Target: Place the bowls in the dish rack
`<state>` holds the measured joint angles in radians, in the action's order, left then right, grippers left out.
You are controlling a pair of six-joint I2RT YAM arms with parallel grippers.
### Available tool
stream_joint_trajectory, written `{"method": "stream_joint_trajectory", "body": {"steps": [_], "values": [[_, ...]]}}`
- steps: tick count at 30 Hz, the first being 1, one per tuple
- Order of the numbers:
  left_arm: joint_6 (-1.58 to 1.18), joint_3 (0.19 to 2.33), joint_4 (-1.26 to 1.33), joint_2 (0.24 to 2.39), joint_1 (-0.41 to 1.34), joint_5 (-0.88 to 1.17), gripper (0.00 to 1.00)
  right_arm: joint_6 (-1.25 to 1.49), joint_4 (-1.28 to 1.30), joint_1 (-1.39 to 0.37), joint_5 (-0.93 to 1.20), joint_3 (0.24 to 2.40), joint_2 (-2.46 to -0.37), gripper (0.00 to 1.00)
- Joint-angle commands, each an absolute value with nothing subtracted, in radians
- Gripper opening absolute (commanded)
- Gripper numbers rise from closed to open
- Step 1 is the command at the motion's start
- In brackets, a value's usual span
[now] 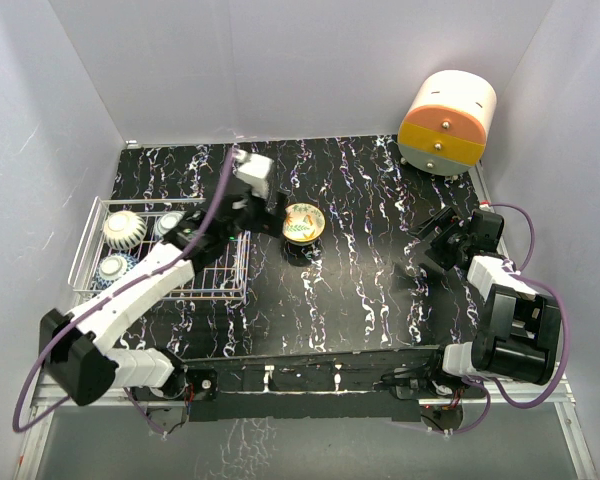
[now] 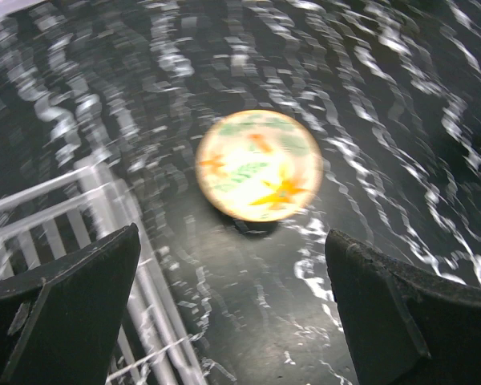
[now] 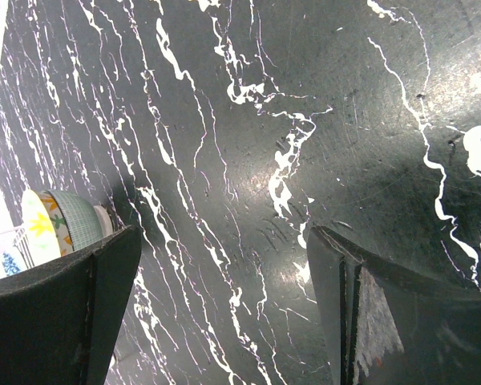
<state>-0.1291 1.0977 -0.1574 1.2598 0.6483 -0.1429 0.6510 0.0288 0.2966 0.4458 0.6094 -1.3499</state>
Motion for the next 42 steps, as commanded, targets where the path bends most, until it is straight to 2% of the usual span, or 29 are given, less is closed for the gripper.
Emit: {"method": "stream_joint_trajectory", "body": {"steps": [1, 8, 17, 27, 33, 42], "values": [[0.047, 1.185, -0.112, 1.389, 0.775, -0.005, 0.97, 0.625, 0.019, 0.296, 0.437, 0.637, -1.324, 0.87], [0.077, 1.249, -0.075, 1.579, 0.797, 0.095, 0.94, 0.624, 0.023, 0.296, 0.437, 0.635, -1.322, 0.87], [0.120, 1.324, -0.065, 1.767, 0.802, 0.067, 0.93, 0.621, 0.022, 0.296, 0.436, 0.637, -1.329, 0.87], [0.131, 1.359, -0.048, 1.853, 0.802, -0.067, 0.92, 0.622, 0.012, 0.296, 0.437, 0.634, -1.343, 0.87], [0.133, 1.375, -0.039, 1.902, 0.800, -0.078, 0.83, 0.623, 0.014, 0.296, 0.435, 0.634, -1.341, 0.87], [0.120, 1.373, -0.015, 1.926, 0.786, -0.072, 0.79, 0.622, 0.016, 0.295, 0.433, 0.635, -1.338, 0.87]]}}
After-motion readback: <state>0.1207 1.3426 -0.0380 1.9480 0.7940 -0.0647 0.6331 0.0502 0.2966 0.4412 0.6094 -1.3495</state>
